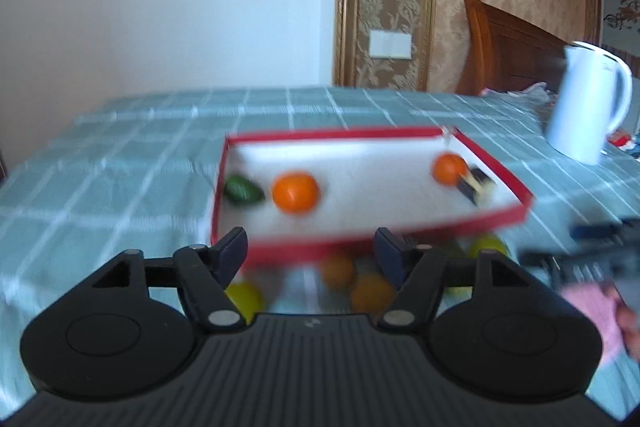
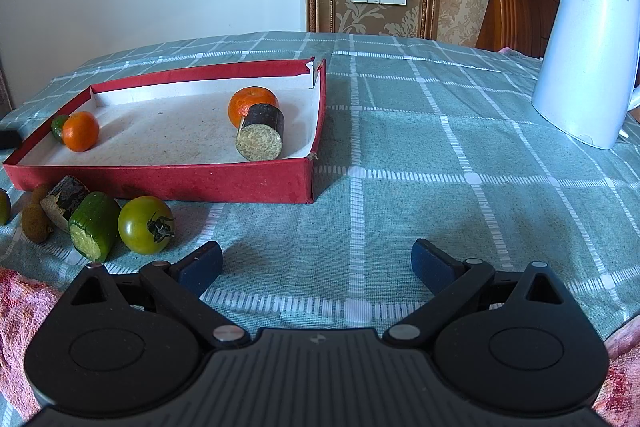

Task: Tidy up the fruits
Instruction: 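Withdraw the left tool from the box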

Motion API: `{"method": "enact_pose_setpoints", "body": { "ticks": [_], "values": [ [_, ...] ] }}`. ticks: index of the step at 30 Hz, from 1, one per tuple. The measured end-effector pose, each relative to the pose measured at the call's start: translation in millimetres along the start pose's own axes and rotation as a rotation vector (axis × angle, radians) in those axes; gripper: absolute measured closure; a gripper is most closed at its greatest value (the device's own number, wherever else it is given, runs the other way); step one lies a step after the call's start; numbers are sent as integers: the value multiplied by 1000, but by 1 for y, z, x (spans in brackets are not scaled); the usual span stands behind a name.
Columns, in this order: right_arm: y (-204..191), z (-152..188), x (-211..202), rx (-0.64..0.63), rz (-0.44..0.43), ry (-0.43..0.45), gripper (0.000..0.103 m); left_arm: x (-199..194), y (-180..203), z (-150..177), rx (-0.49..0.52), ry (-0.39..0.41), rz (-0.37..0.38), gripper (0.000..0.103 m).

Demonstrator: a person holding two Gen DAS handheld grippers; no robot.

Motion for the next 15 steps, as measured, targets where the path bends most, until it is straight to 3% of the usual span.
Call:
{"method": "enact_pose_setpoints", "body": {
  "ticks": [5,10,15],
  "values": [
    [0,0,0,0,0,0,1,-12,-5,34,-21,-40,14,36],
    [0,0,0,1,-2,1,1,-5,-15,48,-43,-69,-5,34],
    [-4,1,-3,6,-55,18,1,-1,-18,50,-51,-64,5,21]
  ]
}}
Point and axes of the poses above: each gripper's, at about its wrist camera, not at the fingertips, and x roughly the way its jaws point, y to its right, z to its underside, the point moved 7 cm from there along x, roughly the way its jaws point, and after that the axes turned 10 degrees about -z, right-handed, at the moved point
